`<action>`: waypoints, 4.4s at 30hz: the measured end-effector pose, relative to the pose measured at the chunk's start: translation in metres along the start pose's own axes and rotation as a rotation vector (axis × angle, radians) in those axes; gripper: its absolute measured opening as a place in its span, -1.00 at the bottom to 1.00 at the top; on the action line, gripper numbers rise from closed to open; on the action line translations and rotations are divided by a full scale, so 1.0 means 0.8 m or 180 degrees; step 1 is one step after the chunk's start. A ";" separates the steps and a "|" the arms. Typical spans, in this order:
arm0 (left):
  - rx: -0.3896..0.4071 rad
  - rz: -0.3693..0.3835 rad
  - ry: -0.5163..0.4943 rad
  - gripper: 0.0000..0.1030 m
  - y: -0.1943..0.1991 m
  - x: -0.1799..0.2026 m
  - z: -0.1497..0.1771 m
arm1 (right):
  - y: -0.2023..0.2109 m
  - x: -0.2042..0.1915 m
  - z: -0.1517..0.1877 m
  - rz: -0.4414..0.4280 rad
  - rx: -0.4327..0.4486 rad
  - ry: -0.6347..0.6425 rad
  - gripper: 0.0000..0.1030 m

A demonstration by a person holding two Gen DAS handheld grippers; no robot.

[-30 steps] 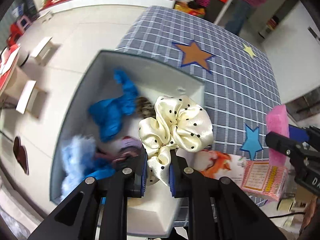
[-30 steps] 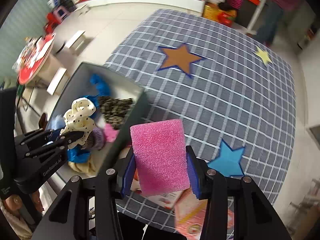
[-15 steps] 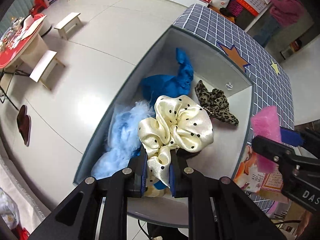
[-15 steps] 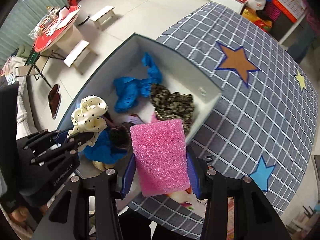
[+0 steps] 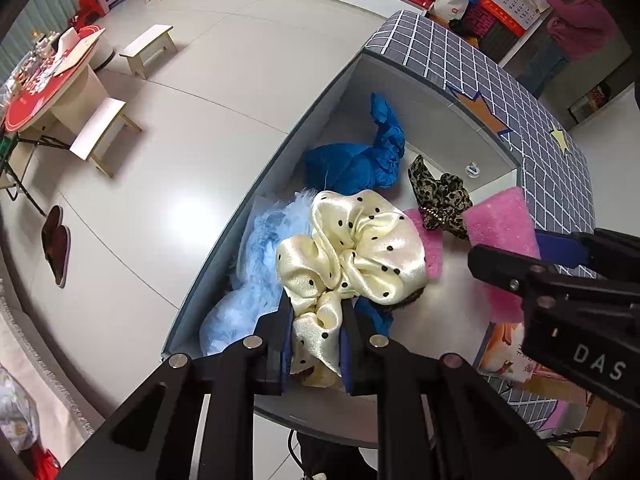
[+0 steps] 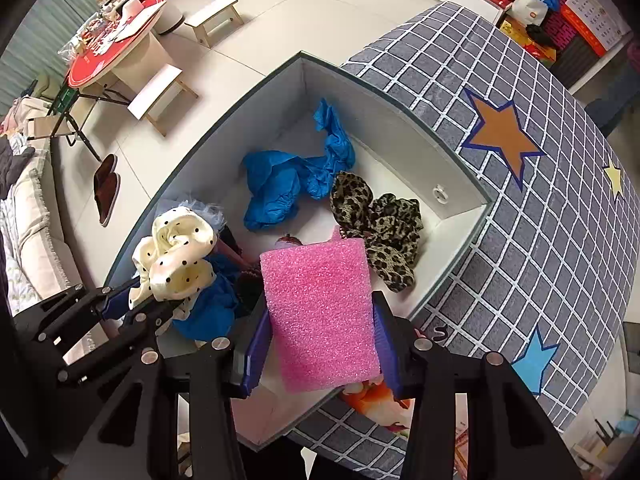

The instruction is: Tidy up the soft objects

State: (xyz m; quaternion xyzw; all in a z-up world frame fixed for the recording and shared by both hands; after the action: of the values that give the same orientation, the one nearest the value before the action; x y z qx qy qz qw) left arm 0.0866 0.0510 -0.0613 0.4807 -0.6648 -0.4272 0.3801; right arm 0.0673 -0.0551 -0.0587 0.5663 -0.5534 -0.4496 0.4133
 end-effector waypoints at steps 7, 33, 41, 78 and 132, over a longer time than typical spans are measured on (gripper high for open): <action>-0.0025 -0.0003 0.0012 -0.60 -0.005 0.002 0.001 | -0.006 -0.002 -0.001 0.0019 -0.0038 0.0044 -0.07; -0.0060 0.0022 0.0026 -0.58 -0.023 0.014 0.001 | -0.056 0.012 -0.045 0.0061 -0.0252 0.0058 -0.07; -0.0003 -0.0018 0.0116 -0.57 -0.029 0.014 -0.001 | -0.078 0.019 -0.063 0.0093 -0.0296 0.0011 -0.07; 0.0115 -0.0215 0.0118 0.55 -0.028 0.033 0.006 | -0.094 0.024 -0.070 -0.0120 -0.0156 -0.0059 0.86; 0.1099 -0.0756 0.0011 0.67 0.124 0.088 0.053 | 0.015 0.010 -0.028 -0.0098 0.0191 -0.0098 0.98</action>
State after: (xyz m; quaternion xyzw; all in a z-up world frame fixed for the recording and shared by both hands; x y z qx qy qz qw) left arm -0.0009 0.0089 0.0231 0.6144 -0.6662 -0.3478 0.2402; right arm 0.0861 -0.0640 -0.0420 0.5799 -0.5642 -0.4478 0.3806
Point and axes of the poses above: each gripper's, at about its wrist camera, not at the fingertips, and y roughly against the way its jaws point, x to its right, z to its underside, the point moved 5 cm from there along -y, roughly the way its jaws point, and after that the axes turned 8 degrees about x, right-handed, at the moved point
